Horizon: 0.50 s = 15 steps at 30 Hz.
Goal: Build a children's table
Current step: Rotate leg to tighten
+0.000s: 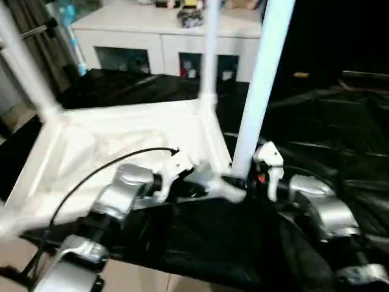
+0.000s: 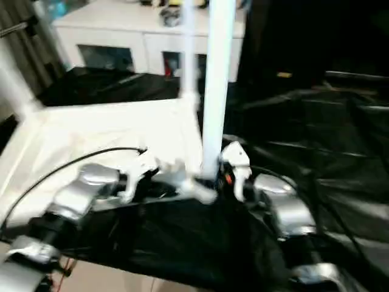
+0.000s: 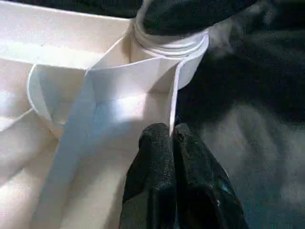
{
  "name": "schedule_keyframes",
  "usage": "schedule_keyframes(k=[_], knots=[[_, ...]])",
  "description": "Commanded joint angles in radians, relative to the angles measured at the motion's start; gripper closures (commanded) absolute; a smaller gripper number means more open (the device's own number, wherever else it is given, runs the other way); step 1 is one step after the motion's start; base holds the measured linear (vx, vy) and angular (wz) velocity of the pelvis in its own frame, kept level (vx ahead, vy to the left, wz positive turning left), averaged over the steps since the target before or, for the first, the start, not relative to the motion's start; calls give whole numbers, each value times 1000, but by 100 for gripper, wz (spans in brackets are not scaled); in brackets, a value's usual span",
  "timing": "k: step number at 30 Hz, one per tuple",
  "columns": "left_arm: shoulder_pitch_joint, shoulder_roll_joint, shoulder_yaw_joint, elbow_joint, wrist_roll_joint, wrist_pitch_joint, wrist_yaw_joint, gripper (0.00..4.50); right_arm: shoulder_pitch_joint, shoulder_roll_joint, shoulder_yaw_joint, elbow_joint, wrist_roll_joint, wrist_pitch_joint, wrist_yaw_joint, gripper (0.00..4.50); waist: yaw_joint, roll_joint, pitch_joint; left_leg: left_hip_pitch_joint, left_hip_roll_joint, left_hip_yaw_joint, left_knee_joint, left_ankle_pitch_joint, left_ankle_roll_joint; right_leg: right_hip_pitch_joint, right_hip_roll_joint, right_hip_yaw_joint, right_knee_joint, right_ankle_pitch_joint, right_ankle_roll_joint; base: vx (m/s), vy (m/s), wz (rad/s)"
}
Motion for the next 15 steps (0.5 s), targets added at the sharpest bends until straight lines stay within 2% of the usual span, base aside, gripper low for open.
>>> schedule_keyframes(k=[1, 2, 4, 6, 7, 8, 9, 10, 11, 12, 13, 15], knots=[[-34, -68, -1, 12, -6, 16, 114, 450, 31, 97, 111, 72, -1, 57, -7, 247, -6, -12, -25, -4, 24, -19, -78, -383, -3, 17, -52, 29, -114, -613, -96, 0, 0, 0], [-38, -92, -3, 16, -1, 22, 136, 450, 14, 129, 97, 109, -26, 51, -92, 247, -10, -1, -27, -4, 25, -20, -81, -393, -4, 17, -50, 28, -116, -582, -95, 0, 0, 0], [-38, -111, -9, 17, 4, 23, 144, 450, 0, 154, 83, 140, -41, 42, -154, 247, -16, -3, -29, -7, 24, -22, -85, -390, -6, 21, -49, 25, -114, -544, -102, 0, 0, 0], [-35, -121, -13, 5, 5, 25, 140, 450, -12, 170, 68, 165, -43, 27, -177, 247, -22, -1, -29, -5, 26, -20, -85, -407, 1, 16, -47, 27, -115, -520, -114, 0, 0, 0], [-33, -122, -15, -1, 4, 27, 137, 450, -14, 174, 63, 169, -38, 23, -177, 247, -24, -6, -30, -5, 25, -19, -84, -410, 5, 15, -48, 28, -115, -517, -117, 0, 0, 0], [-30, -119, -17, -12, 4, 26, 132, 450, -19, 184, 50, 170, -23, 29, -166, 214, -26, -16, -30, -10, 27, -18, -85, -403, 16, 18, -47, 30, -113, -493, -128, 0, 0, 0], [-29, -116, -18, -15, 4, 23, 128, 450, -21, 187, 46, 167, -16, 34, -158, 195, -23, -9, -31, -10, 27, -19, -86, -399, 17, 19, -48, 31, -109, -487, -131, 0, 0, 0], [-25, -106, -20, -21, 3, 14, 118, 450, -21, 191, 44, 155, 0, 44, -130, 195, -22, -7, -31, -7, 30, -18, -86, -401, 18, 16, -49, 32, -110, -473, -138, 0, 0, 0], [-23, -102, -21, -23, 3, 11, 115, 450, -22, 192, 45, 152, 3, 43, -123, 177, -23, -7, -31, -8, 30, -18, -87, -400, 17, 18, -49, 32, -109, -464, -141, 0, 0, 0], [-21, -95, -22, -23, 1, 1, 105, 450, -25, 187, 50, 150, 0, 39, -113, 172, -21, 3, -34, -8, 31, -18, -87, -390, 14, 19, -48, 33, -104, -428, -151, 0, 0, 0], [-20, -90, -23, -22, 1, -6, 96, 450, -24, 179, 62, 143, -9, 29, -98, 161, -23, -3, -33, -10, 31, -16, -87, -387, 15, 19, -46, 34, -105, -412, -156, 0, 0, 0], [-19, -75, -28, -19, 2, -26, 69, 450, -13, 150, 89, 110, -18, 11, -48, 161, -21, -2, -35, -11, 30, -14, -86, -372, 20, 24, -46, 35, -100, -365, -174, 0, 0, 0]])
